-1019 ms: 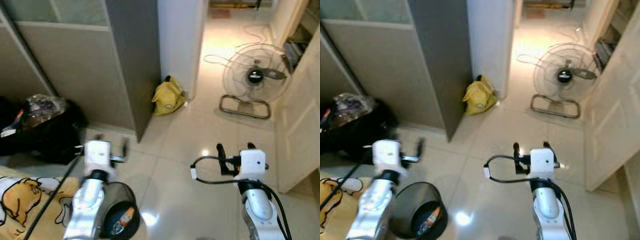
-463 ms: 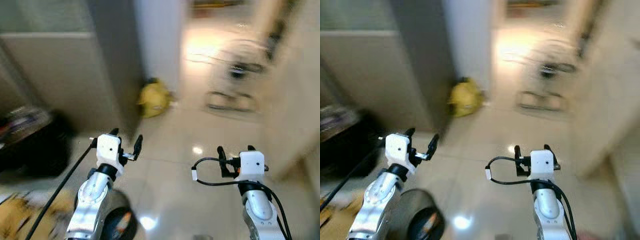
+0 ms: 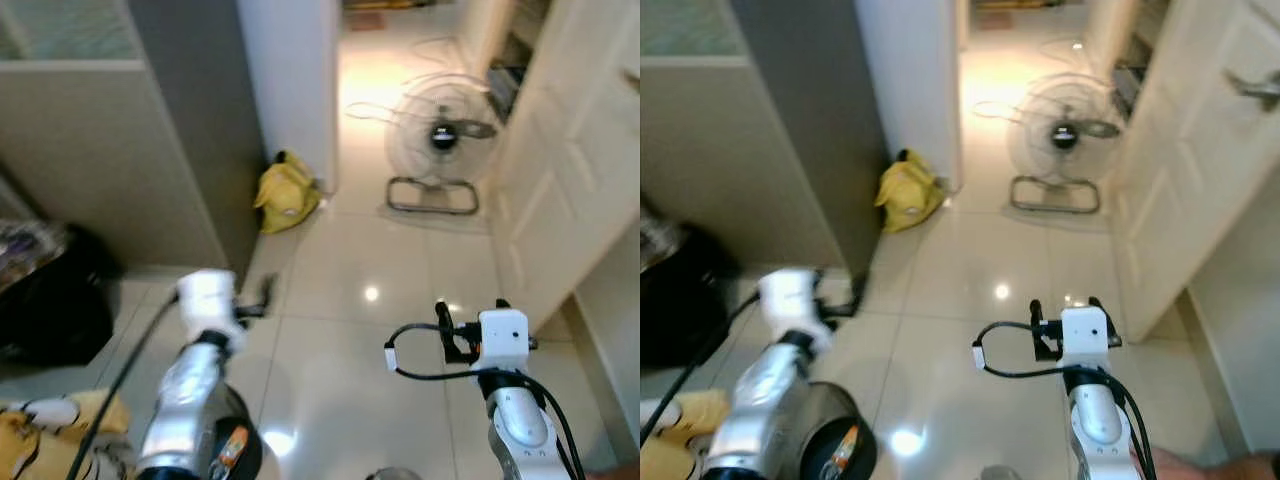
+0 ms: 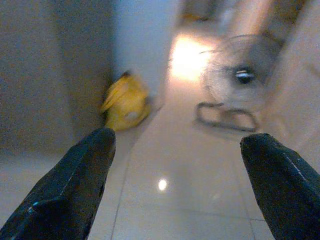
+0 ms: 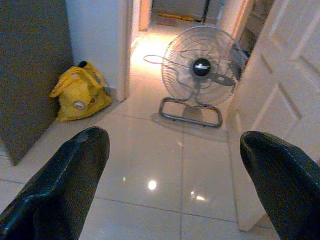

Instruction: Clean up the room

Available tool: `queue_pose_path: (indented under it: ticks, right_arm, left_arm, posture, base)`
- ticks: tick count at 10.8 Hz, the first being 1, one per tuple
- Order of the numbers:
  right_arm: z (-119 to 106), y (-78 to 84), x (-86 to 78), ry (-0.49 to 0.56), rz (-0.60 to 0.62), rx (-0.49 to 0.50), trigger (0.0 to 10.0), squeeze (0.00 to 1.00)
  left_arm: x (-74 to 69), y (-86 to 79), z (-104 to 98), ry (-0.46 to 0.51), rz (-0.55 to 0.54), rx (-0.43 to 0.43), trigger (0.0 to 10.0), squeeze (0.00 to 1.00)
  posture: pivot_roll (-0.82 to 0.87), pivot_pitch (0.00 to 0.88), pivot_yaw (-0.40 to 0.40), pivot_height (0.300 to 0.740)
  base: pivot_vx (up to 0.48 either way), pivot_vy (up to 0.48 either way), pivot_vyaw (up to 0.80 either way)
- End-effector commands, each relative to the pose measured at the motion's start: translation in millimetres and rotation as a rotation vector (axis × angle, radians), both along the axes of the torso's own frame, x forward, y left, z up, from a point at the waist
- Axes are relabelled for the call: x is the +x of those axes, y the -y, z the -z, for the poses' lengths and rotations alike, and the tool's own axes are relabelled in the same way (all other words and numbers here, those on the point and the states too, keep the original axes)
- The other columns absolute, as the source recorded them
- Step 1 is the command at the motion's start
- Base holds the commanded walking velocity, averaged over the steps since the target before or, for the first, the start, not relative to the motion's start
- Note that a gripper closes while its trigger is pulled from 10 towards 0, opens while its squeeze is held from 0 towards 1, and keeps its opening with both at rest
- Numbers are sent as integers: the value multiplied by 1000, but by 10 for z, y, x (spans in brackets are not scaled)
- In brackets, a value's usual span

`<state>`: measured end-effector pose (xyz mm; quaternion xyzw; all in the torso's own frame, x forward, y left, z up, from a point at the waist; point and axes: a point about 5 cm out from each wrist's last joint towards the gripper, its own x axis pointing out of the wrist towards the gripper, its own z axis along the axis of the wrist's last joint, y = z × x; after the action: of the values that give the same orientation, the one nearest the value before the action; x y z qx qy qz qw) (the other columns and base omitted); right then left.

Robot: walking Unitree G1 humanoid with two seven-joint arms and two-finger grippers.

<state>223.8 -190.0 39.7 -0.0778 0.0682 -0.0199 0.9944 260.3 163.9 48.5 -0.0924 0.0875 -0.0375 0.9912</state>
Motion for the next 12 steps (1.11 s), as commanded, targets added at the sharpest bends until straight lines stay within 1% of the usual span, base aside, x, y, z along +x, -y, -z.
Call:
queue_pose_path:
  ticks: [1,2,3,5,7,8,10,12]
  right_arm:
    - [-18,-4,-5,3,6,47,10000,400]
    - [0,-12,-6,-9,5,64,10000,388]
    - [23,-40,15,-17,-10,46,10000,392]
    - [28,-78,51,-21,-25,46,10000,392]
    - [39,-66,42,-28,-32,42,10000,392]
    - [43,-54,34,-30,-30,39,10000,392]
    - [42,-34,29,-30,-23,30,10000,392]
    - [49,-9,20,-33,-15,15,10000,396]
  left_arm:
    - [-47,-70,64,-34,-16,-5,10000,0]
    - [-127,-44,22,12,72,84,10000,0]
    - [-92,-29,-35,37,88,94,10000,0]
    - [-56,8,-74,51,104,56,10000,0]
    - [-101,122,-71,73,197,86,10000,0]
    - [-65,151,-93,86,198,80,10000,0]
    - [15,133,-78,71,181,91,10000,0]
    - [57,101,-70,61,161,86,10000,0]
  posture:
    - [-261,0,82,735]
    - [-247,0,86,735]
    - [-236,0,85,735]
    - [-232,0,83,735]
    - [-241,0,84,735]
    - [-245,0,82,735]
    - [-254,0,83,735]
    - [-262,0,84,735]
  base:
    - [0,0,0]
    - [0,0,0]
    - [0,0,0]
    - [0,0,0]
    - [0,-480,0]
    - [0,0,0]
    - [0,0,0]
    - [0,0,0]
